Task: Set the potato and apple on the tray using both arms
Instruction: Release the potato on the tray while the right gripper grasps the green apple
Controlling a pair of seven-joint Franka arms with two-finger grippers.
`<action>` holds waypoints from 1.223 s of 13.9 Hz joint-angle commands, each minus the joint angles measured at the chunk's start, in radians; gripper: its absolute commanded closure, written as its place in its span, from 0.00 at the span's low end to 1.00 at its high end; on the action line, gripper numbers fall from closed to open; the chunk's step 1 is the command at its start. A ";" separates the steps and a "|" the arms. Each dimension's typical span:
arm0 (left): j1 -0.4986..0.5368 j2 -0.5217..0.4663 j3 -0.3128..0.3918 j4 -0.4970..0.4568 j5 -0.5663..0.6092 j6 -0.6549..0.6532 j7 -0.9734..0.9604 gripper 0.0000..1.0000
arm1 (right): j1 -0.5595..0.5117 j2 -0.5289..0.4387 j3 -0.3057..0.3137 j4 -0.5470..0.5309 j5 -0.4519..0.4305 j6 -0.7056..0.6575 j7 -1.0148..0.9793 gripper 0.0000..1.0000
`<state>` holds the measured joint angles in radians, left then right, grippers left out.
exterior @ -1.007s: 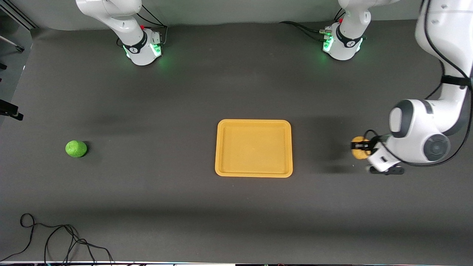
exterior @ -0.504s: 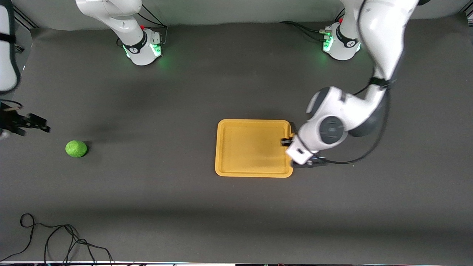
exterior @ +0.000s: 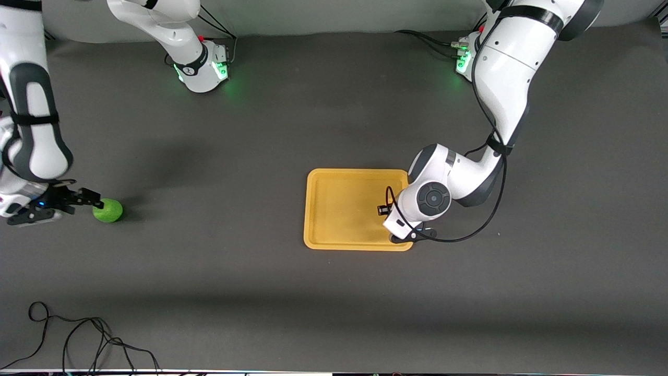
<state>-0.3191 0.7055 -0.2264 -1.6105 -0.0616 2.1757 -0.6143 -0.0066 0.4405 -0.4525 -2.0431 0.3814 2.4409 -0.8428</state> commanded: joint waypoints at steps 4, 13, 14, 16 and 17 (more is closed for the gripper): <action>-0.015 0.019 0.010 0.012 0.017 0.023 -0.025 0.01 | 0.010 0.115 -0.002 0.018 0.099 0.047 -0.073 0.00; 0.118 -0.265 0.004 0.021 0.017 -0.308 0.037 0.00 | 0.048 -0.023 -0.040 0.182 -0.046 -0.205 -0.015 0.58; 0.132 -0.327 0.010 0.020 0.022 -0.392 0.088 0.00 | 0.048 -0.052 -0.038 0.240 -0.115 -0.289 0.040 0.58; 0.181 -0.427 0.022 0.012 0.026 -0.453 0.142 0.00 | 0.069 -0.089 -0.035 0.378 -0.217 -0.489 0.131 0.58; 0.211 -0.469 0.021 0.009 0.026 -0.453 0.149 0.00 | 0.100 -0.097 -0.038 0.449 -0.234 -0.590 0.172 0.58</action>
<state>-0.1507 0.3453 -0.2085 -1.5396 -0.0463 1.7322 -0.5019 0.0409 0.3706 -0.4795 -1.7163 0.2128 2.0202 -0.7661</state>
